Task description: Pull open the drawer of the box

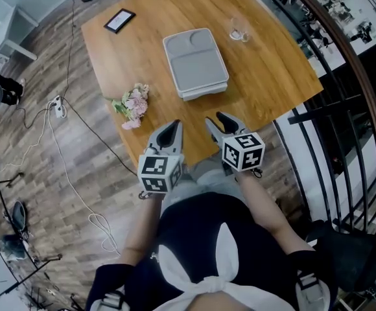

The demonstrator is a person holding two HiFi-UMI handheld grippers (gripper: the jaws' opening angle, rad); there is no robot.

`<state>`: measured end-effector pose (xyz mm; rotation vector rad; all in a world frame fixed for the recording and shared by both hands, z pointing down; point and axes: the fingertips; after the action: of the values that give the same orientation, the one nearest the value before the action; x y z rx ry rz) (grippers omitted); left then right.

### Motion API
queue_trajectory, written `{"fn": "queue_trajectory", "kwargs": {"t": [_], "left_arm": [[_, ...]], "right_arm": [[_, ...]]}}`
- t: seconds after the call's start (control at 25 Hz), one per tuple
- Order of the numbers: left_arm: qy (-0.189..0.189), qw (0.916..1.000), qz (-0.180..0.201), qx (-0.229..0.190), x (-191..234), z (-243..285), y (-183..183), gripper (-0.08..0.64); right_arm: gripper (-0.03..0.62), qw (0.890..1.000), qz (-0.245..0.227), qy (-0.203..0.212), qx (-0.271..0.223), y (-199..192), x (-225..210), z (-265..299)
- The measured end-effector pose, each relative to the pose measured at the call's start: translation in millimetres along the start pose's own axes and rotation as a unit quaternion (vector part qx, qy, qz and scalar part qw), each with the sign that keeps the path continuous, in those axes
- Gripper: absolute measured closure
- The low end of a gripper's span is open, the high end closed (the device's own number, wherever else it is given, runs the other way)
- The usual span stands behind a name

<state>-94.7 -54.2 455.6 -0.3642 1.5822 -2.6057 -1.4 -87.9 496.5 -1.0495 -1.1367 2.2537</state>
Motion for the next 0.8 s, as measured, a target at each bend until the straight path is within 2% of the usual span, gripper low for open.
{"fn": "queue_trajectory", "kwargs": {"t": [0.8], "left_arm": [[-0.006,0.9973,0.011,0.072,18,54,-27,0.541]], "right_arm": [[0.385,0.994,0.111,0.002,0.022,-15,-51,50]]}}
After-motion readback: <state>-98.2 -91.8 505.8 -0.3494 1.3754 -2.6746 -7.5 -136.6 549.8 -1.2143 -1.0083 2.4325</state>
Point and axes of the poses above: the fingertips, and each gripper's own axes: z forward along the fingers, x to its left, y out of its top, and after that the axes turned 9 degrees about y, right-handed
